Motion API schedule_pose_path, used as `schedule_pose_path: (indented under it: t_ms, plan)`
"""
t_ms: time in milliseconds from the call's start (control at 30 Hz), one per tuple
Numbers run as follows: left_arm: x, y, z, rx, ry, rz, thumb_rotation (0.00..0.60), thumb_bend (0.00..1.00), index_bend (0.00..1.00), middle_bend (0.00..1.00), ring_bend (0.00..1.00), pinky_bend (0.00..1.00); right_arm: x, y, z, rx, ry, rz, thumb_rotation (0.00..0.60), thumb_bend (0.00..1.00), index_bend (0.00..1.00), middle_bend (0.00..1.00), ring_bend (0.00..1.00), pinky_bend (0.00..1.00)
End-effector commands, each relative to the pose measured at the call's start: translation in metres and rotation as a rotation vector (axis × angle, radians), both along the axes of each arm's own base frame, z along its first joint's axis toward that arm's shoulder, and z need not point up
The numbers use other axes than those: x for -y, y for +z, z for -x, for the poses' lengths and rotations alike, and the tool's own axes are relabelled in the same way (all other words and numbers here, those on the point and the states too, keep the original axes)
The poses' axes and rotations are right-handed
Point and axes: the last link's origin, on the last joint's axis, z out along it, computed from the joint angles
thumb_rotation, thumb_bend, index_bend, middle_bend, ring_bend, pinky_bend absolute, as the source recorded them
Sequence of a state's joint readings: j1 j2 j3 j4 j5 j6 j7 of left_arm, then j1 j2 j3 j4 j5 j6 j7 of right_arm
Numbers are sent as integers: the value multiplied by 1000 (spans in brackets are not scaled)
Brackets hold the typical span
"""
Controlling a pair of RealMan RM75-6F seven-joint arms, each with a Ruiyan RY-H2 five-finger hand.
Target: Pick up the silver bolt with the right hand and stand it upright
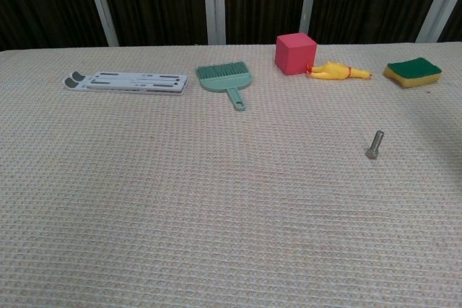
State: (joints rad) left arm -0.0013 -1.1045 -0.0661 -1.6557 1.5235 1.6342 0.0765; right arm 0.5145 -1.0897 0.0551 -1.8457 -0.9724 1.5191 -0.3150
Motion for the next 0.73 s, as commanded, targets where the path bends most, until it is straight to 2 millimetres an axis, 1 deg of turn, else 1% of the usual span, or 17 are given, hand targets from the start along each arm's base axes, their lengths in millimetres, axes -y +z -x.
schedule_pose_path:
  t_ms: [33,100,167,300,400,533,733]
  plan:
    - [0,0,0,2,1,3,600,233,168,0,0,0,-71,14,26,13,7,9,600,190,186,67,29,0]
    - [1,0,0,2,0,7,600,233,168,0,0,0,-94,10,31,7,40,-15,600,189,186,67,29,0]
    - [1,0,0,4,-2,9,600,233,168,0,0,0,-107,4,35,-8,65,-53,600,189,186,67,29,0]
    - [3,3,0,5,-5,2,600,233,168,0,0,0,-121,-7,40,-16,94,-138,600,189,186,67,29,0]
    - [4,6,1,7,-3,-8,600,233,168,0,0,0,-124,-10,44,-17,97,-179,600,189,186,67,29,0]
    - [4,7,3,17,-5,-10,600,232,168,0,0,0,-124,-9,47,-48,94,-195,600,189,186,67,29,0]
    - [1,4,5,11,8,17,600,233,168,0,0,0,-121,-3,51,-33,66,-149,600,189,165,67,29,0]
